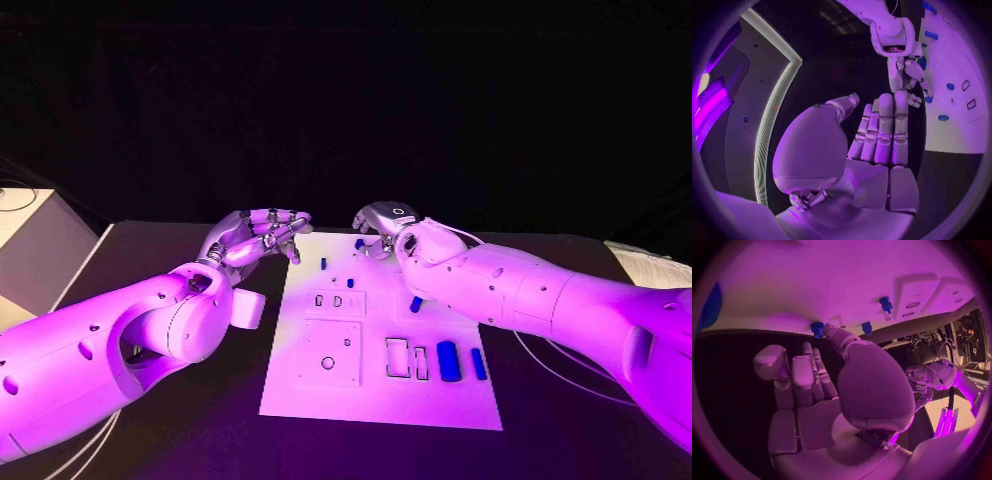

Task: Assemble the parts on the task board

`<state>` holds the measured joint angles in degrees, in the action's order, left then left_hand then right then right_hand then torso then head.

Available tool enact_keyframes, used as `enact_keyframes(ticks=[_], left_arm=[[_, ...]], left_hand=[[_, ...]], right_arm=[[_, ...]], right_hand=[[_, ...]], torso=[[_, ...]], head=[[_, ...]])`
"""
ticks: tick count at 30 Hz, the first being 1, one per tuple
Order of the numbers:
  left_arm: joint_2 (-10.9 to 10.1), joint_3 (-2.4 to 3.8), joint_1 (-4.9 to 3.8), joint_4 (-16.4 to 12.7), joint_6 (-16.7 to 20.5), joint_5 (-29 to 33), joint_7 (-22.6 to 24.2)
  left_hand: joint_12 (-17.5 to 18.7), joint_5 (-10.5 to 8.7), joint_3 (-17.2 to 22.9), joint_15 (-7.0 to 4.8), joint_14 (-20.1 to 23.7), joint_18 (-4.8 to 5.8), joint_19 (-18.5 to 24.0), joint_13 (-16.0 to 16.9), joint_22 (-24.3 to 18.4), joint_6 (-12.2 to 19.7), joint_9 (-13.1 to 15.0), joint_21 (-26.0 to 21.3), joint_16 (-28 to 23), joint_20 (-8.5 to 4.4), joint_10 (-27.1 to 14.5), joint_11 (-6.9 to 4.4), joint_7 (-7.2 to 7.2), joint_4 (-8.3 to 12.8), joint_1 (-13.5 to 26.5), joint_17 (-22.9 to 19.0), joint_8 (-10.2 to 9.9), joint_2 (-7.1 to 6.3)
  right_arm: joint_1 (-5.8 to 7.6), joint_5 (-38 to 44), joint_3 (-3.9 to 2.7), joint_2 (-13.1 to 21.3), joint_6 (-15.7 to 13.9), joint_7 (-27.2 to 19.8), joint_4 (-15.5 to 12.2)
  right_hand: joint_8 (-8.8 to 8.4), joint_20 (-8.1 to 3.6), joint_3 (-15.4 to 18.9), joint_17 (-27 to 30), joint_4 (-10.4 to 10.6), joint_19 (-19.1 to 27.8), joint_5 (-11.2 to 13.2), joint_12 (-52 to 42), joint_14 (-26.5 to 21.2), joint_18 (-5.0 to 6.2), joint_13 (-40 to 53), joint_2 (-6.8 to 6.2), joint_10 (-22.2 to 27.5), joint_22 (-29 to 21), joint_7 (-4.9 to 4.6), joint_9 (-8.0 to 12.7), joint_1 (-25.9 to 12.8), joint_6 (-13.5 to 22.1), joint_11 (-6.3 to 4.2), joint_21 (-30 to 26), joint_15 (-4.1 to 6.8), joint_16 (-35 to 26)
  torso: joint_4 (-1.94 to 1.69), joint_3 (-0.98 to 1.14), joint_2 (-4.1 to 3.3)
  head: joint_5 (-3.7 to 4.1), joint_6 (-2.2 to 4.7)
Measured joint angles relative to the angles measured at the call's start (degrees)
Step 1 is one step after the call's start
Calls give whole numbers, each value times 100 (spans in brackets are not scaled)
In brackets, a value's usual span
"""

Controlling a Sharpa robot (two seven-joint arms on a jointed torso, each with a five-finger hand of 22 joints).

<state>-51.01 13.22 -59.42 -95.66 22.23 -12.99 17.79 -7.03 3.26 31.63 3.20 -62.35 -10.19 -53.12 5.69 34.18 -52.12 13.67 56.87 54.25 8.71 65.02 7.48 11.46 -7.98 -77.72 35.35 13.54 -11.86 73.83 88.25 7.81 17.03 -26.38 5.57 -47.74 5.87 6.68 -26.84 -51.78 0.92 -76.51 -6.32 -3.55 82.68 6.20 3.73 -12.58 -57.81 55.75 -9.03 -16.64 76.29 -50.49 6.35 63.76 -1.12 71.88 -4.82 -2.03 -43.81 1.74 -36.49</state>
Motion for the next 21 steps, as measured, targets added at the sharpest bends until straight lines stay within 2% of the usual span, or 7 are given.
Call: enact_keyframes(ticks=[4, 6, 9, 12, 16, 19, 21], left_arm=[[-11, 0, 0, 1, 0, -1, -2], [-21, 0, 0, 2, 0, -1, -2], [-39, 0, 0, 8, 0, -2, -3], [-55, 0, 1, 24, 0, -2, -3], [-60, 0, 2, 62, -1, -3, -3], [-60, -1, 2, 107, -3, -3, -3], [-60, -2, 4, 135, -4, -3, -3]], left_hand=[[0, 0, 0, 0, 0, 1, 0, 0, 0, 0, 0, 0, 0, 0, 0, 0, 0, 0, 0, 0, 0, 0], [0, 0, 0, 0, 0, 0, 0, 0, 0, 0, 0, 0, 0, 0, 0, 0, 0, 0, 0, 0, 0, 0], [0, 0, 0, 0, 0, 0, 0, -1, -1, 0, 0, 0, 0, 0, 0, 0, 0, 0, 0, 0, 0, 0], [0, 0, 0, 0, 0, 0, 20, -1, 18, 0, 9, 28, 0, 20, 0, 0, 0, 0, 17, 0, 30, 17], [0, 0, 0, 0, 0, 0, 20, -1, 19, 0, 9, 28, 0, 20, 0, 0, 0, 0, 23, 0, 30, 23], [0, 0, 0, 0, 0, 0, 20, -1, 19, 0, 9, 28, 0, 20, 0, 0, 0, 0, 23, 0, 30, 23], [0, 0, 0, 0, 0, 0, 20, 2, 18, 0, 9, 27, 0, 20, 0, 0, 0, 0, 23, 0, 30, 23]], right_arm=[[3, -8, 0, 157, -17, 8, -160], [3, -10, 0, 286, -32, 14, -297], [11, -21, -5, 556, -76, 25, -587], [22, -80, -36, 933, -146, 29, -996], [61, -390, -82, 1488, -236, 30, -1535], [135, -795, -107, 1902, -268, 34, -1891], [177, -1033, -123, 2123, -269, 42, -2064]], right_hand=[[-15, 0, 172, 62, 60, 0, 0, 0, 0, 0, 9, 40, 0, -40, 20, 0, 44, -21, 0, -43, 0, 0], [-15, -13, 196, 48, 84, -56, -51, -30, 0, -1, 25, 50, -47, -4, 36, 0, 98, -38, -41, -43, 0, 0], [-15, -32, 219, 24, 107, -78, -68, -40, 0, 0, 36, 63, -182, 38, 9, 0, 111, -120, -51, -41, 0, 0], [10, -62, 185, -111, 141, -169, -145, -91, 43, 1, 58, 63, -377, 194, -9, 0, 111, -184, -77, 93, 43, 79], [54, -94, -74, -485, 267, -384, -211, -290, 104, 0, 178, 40, -1009, 655, -1, 0, 88, -354, -120, 451, 105, 328], [98, -123, -156, -573, 303, -413, -233, -489, 135, 0, 293, -13, -1420, 781, 2, -10, 35, -439, -185, 541, 135, 379], [143, -186, -153, -773, 305, -476, -321, -790, 130, -5, 493, -129, -1744, 941, 39, -28, 10, -537, -184, 676, 211, 511]], torso=[[2, 0, 3], [8, 1, 7], [19, 4, 10], [28, 10, 13], [55, 24, 29], [77, 35, 38], [96, 44, 45]], head=[[-6, -2], [-10, -3], [-12, 6], [-4, 26], [-1, 52], [-5, 55], [1, 63]])
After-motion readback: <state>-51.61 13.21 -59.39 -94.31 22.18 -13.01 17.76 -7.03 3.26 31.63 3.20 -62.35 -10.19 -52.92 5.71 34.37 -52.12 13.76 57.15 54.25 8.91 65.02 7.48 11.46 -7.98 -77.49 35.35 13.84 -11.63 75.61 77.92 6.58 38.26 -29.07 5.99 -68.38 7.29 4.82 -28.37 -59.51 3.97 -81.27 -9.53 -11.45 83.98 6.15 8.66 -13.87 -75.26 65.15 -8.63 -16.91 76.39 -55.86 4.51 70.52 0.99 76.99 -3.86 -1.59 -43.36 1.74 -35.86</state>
